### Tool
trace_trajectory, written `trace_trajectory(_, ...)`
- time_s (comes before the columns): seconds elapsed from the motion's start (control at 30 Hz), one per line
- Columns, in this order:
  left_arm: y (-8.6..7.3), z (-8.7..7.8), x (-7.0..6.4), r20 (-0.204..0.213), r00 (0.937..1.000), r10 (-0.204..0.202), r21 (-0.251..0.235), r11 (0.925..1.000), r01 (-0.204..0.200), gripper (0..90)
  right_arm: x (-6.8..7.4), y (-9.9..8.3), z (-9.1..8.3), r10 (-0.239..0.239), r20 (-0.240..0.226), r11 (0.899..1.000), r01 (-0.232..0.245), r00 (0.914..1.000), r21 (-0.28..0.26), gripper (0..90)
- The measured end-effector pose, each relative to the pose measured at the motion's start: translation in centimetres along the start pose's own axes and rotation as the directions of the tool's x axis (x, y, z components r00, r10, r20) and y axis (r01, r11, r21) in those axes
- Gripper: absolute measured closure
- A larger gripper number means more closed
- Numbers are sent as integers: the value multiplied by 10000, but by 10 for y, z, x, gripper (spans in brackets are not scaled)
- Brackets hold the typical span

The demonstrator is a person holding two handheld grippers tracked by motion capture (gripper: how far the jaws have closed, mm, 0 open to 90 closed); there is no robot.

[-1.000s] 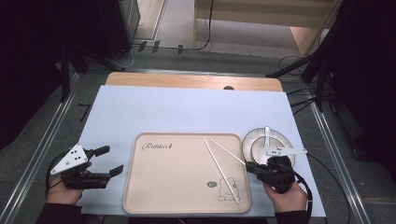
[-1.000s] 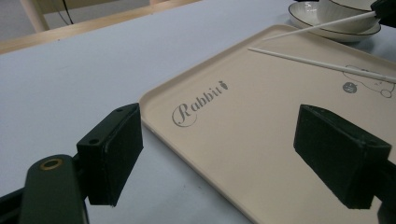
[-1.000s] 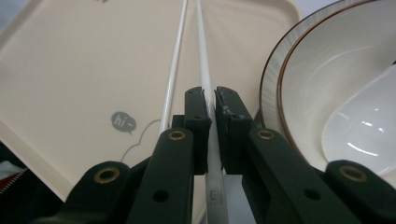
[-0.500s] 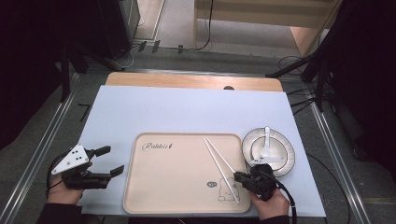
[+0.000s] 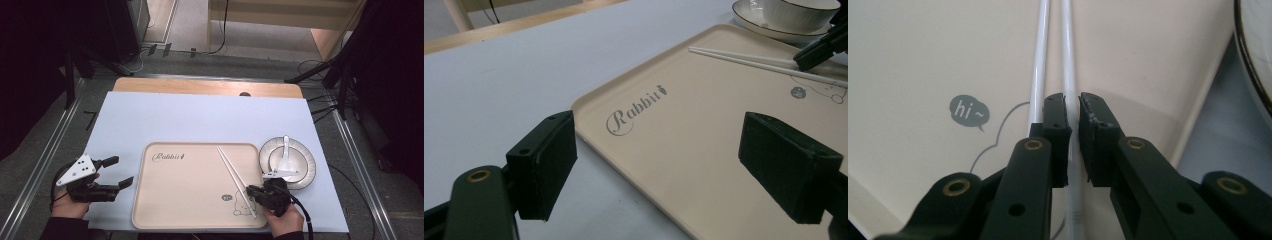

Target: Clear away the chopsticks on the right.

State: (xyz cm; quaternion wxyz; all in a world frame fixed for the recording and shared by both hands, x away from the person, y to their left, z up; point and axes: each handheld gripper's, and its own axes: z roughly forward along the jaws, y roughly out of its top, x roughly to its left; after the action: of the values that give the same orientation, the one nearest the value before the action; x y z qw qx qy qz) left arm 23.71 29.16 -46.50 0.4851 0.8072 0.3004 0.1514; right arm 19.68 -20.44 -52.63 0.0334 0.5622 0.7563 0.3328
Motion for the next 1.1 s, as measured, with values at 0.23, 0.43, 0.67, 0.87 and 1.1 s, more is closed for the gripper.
trace_trajectory(0.23,-2,-2,1,-70,10000,-51,23,10000,51,163,1,5,-8,-72,68,9998,73,10000,-193,751)
trace_trajectory(0.43,-3,-2,1,-66,9999,-105,-32,9999,105,163,2,13,-14,-1003,-609,9914,946,9931,-901,555)
trace_trajectory(0.67,-4,-5,-1,-56,10000,-60,-6,10000,60,163,1,29,-16,-2002,-1257,9765,1874,9716,-1067,408)
trace_trajectory(0.87,-4,-4,-1,-28,10000,-48,22,10000,48,163,-8,38,-24,-2994,-1738,9510,2788,9382,-1335,365)
trace_trajectory(1.1,-4,-4,0,-62,9999,-98,22,9999,98,163,-22,50,-37,-3400,-1841,9340,3082,9223,-1808,359)
